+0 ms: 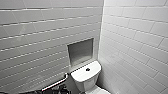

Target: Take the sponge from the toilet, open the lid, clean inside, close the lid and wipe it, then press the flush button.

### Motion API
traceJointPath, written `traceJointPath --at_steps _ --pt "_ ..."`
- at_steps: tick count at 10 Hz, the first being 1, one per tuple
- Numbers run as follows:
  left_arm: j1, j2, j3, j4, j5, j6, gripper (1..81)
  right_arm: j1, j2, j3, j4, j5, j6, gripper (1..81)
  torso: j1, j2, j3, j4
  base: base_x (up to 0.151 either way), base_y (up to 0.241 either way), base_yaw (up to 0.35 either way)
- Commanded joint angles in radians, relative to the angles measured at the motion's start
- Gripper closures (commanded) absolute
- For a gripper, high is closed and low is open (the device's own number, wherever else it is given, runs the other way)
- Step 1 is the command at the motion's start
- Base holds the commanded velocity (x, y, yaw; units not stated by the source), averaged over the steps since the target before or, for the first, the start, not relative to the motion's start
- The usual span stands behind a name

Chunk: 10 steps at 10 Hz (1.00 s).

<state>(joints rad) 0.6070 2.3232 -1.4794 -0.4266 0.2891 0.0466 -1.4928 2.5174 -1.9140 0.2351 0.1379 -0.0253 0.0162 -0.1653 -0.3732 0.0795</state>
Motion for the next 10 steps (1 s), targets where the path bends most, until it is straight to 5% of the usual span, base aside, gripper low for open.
traceJointPath --at_steps 1,5,10 --pt "-0.227 0.015 0.010 -0.050 0.107 -0.062 81.1 0.030 -0.030 0.041 0.009 -0.064 0.001 81.1 0.000 0.000 0.000 0.000 0.000 0.000 0.000" --pt "-0.374 0.088 -0.068 -0.050 0.165 -0.140 81.1 0.030 -0.029 0.043 0.009 -0.063 0.001 81.1 0.000 0.001 -0.001 0.000 0.000 0.000 0.000" --pt "-0.465 0.226 -0.200 -0.050 0.177 -0.177 81.1 0.030 -0.032 0.066 0.009 -0.054 0.001 81.1 0.001 0.001 -0.116 0.000 0.000 0.000 0.000"
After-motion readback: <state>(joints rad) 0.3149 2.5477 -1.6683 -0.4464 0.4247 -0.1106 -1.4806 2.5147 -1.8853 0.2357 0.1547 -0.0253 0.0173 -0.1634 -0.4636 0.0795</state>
